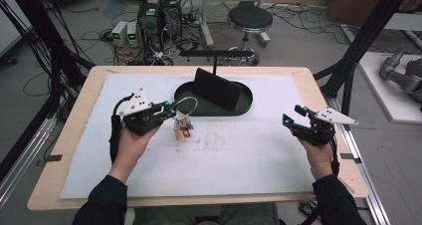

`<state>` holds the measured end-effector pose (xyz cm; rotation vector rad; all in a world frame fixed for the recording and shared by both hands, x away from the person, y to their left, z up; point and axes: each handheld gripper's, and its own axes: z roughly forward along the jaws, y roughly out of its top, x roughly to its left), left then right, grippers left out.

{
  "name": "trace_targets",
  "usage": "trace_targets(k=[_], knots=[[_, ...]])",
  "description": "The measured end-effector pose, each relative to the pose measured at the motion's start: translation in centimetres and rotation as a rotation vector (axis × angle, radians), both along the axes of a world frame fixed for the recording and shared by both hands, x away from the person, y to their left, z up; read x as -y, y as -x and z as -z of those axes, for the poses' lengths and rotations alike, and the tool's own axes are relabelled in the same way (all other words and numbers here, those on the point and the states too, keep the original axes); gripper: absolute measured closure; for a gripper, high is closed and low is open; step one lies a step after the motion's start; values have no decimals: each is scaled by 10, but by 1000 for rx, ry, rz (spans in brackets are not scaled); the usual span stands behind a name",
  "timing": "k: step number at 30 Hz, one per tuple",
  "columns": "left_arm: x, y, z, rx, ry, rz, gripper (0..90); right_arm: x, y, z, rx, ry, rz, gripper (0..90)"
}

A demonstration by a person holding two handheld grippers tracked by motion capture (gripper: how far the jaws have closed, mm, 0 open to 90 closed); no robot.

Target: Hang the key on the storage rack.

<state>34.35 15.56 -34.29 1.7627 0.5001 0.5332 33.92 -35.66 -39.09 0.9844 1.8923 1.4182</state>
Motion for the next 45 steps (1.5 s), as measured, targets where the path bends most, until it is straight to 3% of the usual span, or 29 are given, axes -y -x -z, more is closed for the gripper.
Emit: trace_targets(k=[12, 22, 29, 45], knots=[[10, -12, -34, 49, 13, 4, 864, 0, -1, 0, -2, 0, -1, 366], [13, -31, -48, 62, 38, -11, 864, 0, -1, 1, 1, 2, 0, 366], [17, -43, -51, 80, 61, -28, 864, -1, -2, 1, -5, -1, -1, 366], [22, -75, -45, 64, 23, -77, 865, 0, -2, 1, -3, -5, 3, 366]])
